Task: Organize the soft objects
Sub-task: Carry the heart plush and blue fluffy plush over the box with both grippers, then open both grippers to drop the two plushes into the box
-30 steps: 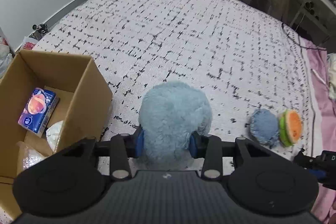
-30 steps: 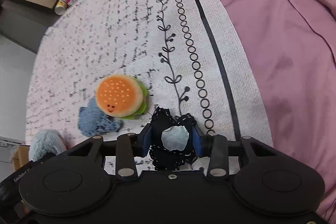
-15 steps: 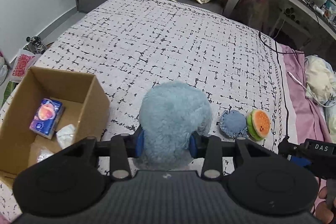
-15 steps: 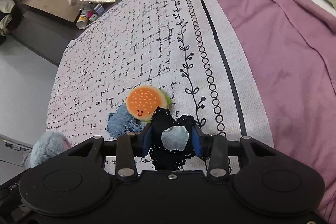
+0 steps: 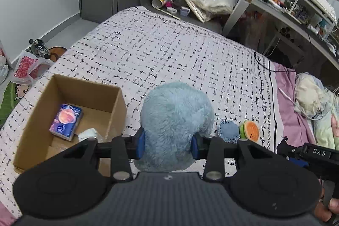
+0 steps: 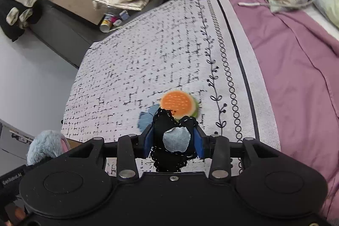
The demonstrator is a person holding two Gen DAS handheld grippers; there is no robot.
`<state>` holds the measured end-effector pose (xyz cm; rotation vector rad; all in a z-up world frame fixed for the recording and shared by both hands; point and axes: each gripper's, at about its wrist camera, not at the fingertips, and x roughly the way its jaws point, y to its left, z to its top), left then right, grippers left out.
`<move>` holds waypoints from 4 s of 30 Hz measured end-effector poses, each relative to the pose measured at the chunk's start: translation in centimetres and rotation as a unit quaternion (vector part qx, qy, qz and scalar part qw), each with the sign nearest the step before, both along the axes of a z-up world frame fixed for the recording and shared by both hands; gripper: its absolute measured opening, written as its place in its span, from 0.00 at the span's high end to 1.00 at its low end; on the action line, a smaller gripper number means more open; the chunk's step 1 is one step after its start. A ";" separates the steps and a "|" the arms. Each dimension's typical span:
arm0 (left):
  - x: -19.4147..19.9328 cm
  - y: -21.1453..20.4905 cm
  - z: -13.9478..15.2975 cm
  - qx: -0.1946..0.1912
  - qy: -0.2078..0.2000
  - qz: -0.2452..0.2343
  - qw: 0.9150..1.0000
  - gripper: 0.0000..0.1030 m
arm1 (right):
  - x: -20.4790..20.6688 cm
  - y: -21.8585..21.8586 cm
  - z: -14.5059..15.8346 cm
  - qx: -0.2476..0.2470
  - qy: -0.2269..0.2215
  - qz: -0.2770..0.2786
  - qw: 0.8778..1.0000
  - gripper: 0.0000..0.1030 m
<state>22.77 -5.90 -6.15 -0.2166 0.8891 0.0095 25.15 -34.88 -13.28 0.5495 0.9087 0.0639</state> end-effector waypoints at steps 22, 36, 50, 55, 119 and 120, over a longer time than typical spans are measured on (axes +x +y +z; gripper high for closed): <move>-3.8 7.0 2.7 -0.025 -0.041 0.032 0.998 0.61 | -2.9 5.7 5.2 0.011 -0.064 0.018 0.998 0.62; -5.0 12.1 1.1 -0.039 -0.033 0.056 0.997 0.61 | -3.7 10.6 4.9 0.019 -0.075 0.048 0.996 0.62; -4.8 15.7 -2.3 -0.053 -0.001 0.084 0.995 0.60 | -2.8 16.5 3.9 0.023 -0.070 0.090 0.993 0.61; -4.2 16.7 -4.2 -0.054 0.022 0.095 0.994 0.60 | -2.3 19.4 3.9 0.020 -0.068 0.113 0.991 0.61; -4.0 17.8 -0.3 -0.021 0.017 0.118 0.993 0.14 | -0.6 25.0 4.9 -0.021 -0.087 0.226 0.970 0.09; -3.9 17.3 -0.2 -0.003 0.025 0.120 0.992 0.12 | -0.8 24.5 5.1 -0.025 -0.091 0.224 0.970 0.08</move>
